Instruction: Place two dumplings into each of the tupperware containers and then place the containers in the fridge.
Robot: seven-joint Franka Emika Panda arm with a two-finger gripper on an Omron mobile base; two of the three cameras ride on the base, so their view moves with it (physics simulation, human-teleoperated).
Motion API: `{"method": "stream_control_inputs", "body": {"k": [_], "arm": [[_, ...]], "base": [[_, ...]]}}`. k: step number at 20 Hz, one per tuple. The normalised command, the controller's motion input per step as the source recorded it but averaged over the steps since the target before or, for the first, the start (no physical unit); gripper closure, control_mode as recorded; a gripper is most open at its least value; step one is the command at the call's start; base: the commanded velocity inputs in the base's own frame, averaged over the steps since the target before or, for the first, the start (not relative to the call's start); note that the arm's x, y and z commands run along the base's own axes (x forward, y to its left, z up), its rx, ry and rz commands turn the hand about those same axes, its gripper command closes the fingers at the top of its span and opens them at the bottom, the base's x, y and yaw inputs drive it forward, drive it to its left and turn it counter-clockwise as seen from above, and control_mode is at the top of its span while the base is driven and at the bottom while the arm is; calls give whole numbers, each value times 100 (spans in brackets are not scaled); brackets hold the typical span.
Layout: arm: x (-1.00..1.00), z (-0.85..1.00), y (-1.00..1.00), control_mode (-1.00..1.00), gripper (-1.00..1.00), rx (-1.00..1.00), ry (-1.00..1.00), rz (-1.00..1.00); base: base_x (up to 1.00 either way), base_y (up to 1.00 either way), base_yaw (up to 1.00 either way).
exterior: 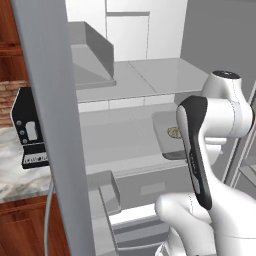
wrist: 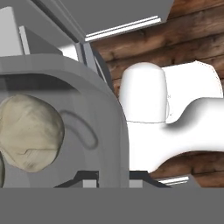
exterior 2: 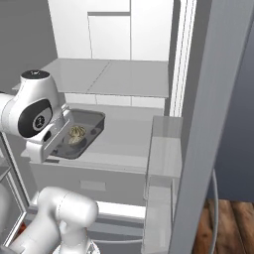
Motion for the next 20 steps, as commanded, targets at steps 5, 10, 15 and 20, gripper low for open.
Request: {"method": "stream_control_inputs", "body": {"k": [5, 10, 15, 20], "arm": [[0, 0, 0, 100, 100, 0, 0, 0], [1, -29, 0, -100, 100, 0, -2, 0], [0, -93, -18, -100, 100, 0, 0, 5], [36, -55, -11, -100, 100, 1, -9, 3]], "base": [[1, 0, 0], [1, 0, 0], [0, 0, 0], [0, 0, 0]]}}
